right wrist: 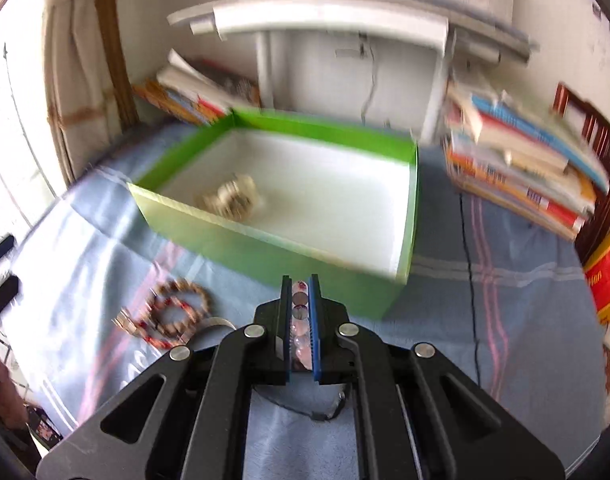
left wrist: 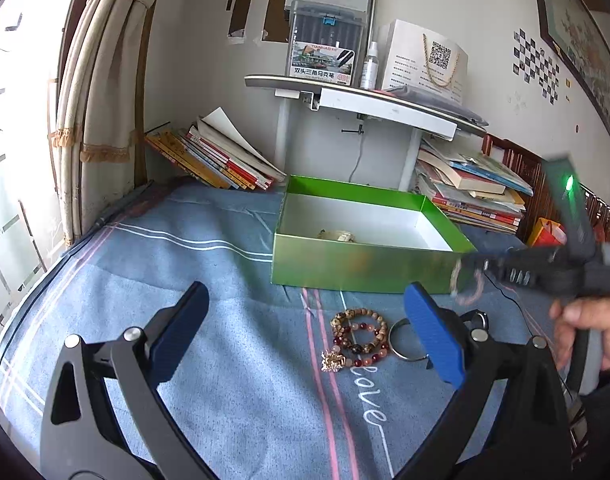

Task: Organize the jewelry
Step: 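Lower the pink bead bracelet into the green box and open the right tool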

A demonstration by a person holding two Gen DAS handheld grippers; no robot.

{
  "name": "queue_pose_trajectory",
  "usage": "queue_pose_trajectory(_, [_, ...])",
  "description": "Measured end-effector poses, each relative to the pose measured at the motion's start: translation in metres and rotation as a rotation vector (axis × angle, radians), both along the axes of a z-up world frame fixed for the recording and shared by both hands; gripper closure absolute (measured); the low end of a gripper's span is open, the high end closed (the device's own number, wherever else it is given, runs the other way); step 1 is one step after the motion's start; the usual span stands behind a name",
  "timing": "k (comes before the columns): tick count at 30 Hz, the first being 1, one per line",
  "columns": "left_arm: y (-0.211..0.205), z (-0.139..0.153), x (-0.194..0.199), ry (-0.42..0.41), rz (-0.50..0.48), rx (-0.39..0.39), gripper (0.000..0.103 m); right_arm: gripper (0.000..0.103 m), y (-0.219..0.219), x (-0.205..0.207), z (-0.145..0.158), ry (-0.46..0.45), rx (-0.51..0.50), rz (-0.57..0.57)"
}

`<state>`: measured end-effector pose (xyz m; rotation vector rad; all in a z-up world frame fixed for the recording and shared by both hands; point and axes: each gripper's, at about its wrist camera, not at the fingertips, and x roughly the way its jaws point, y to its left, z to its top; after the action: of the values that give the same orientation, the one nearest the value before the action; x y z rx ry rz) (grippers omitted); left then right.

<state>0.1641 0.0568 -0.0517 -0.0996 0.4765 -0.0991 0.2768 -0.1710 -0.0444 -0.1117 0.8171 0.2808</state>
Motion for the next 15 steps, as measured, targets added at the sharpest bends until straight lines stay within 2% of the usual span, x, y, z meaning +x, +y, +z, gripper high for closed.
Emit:
queue_pose_trajectory(4, [-0.002,-0.001,0.000,0.015,-0.019,-0.001,0.006,0.095,-0.001,0.009,0.028,-0.066,0.021,0.000])
queue_pose_trajectory(8, [-0.005,-0.005,0.001,0.038,-0.030,0.001,0.006,0.095,-0.003,0.031,0.042,-0.109,0.050,-0.026])
queue_pose_trajectory(11, [-0.006,-0.008,0.001,0.050,-0.038,0.001,0.006,0.095,-0.008,0.054,0.039,-0.111,0.056,-0.058])
queue_pose_trajectory(14, [-0.008,-0.010,-0.001,0.058,-0.047,0.002,0.006,0.094,-0.012,0.073,0.026,-0.068,0.050,-0.091])
queue_pose_trajectory(15, [-0.008,-0.010,-0.001,0.060,-0.049,0.004,0.006,0.082,-0.015,0.074,0.022,-0.059,0.056,-0.112])
